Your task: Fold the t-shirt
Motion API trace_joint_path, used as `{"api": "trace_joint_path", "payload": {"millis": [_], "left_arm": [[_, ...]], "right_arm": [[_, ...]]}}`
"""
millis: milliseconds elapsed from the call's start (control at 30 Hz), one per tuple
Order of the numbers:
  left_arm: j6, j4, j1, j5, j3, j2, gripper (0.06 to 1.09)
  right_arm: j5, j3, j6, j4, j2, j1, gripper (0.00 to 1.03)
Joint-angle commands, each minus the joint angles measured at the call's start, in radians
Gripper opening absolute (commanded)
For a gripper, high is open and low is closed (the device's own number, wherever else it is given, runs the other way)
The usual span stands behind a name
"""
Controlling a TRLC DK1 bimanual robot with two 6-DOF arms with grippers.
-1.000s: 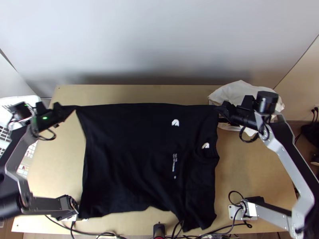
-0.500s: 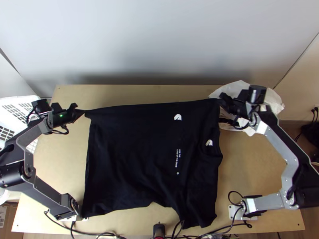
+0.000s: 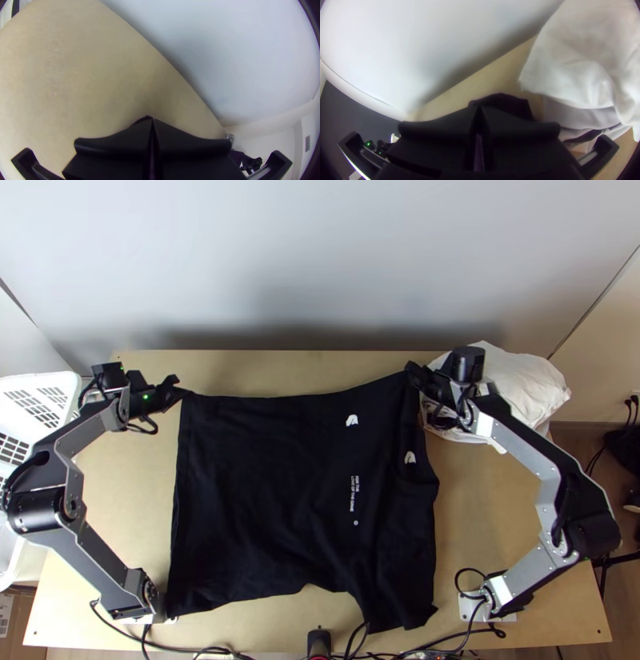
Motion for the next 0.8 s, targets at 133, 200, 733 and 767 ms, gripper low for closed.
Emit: {"api": "trace_joint_path", "payload": {"millis": [133, 200, 733, 767], "left_arm": [[-0.005, -0.023, 0.012, -0.056, 0.129, 0.086, 0.09], [-0.002, -0.028, 0.032, -0.065, 0.142, 0.098, 0.09], [0.067, -0.036, 0.069, -0.055, 0.152, 0.053, 1.04], [0.070, -0.034, 0.069, -0.056, 0.152, 0.032, 1.04]], "right_arm": [[0.127, 0.051, 0.000, 0.023, 0.069, -0.008, 0.03], [0.147, 0.044, 0.000, 0.023, 0.072, -0.019, 0.03], [0.174, 0.051, -0.039, -0.013, -0.004, -0.005, 0.99], [0.176, 0.045, -0.045, -0.015, -0.035, 0.001, 0.99]]}}
